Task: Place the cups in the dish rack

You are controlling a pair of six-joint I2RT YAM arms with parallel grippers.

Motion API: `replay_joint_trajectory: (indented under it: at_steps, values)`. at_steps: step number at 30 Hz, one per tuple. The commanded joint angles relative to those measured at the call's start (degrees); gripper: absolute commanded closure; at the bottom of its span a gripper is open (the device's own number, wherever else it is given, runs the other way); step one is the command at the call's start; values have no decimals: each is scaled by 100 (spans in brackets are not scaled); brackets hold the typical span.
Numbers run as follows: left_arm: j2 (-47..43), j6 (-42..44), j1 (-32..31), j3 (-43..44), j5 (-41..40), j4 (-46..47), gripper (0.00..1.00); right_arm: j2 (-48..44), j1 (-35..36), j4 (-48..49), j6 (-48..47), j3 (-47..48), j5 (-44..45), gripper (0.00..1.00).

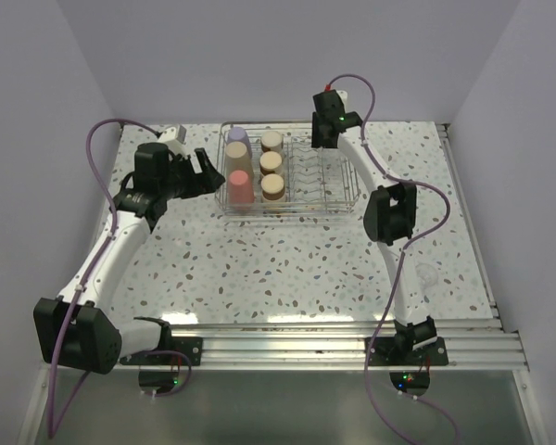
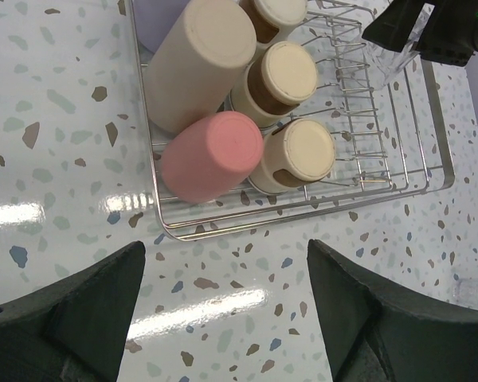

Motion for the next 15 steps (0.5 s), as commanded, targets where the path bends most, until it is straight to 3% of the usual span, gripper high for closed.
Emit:
replay_joint_trajectory:
  at_steps: [1, 10, 11, 13, 15]
  values:
    - [17, 128, 0, 201, -5, 76, 15, 31, -2, 354, -17, 274, 159, 100]
    - [96, 154, 0, 228, -32, 40, 15, 198, -19, 565, -78, 265, 300, 98]
    - [96, 154, 0, 228, -32, 40, 15, 207, -10, 565, -104, 257, 326, 91]
    - [114, 146, 0, 227, -23, 49, 15, 198, -19, 548, -148, 248, 326, 63]
    - [114, 146, 0, 228, -23, 67, 15, 189, -10, 530, -166, 213, 300, 43]
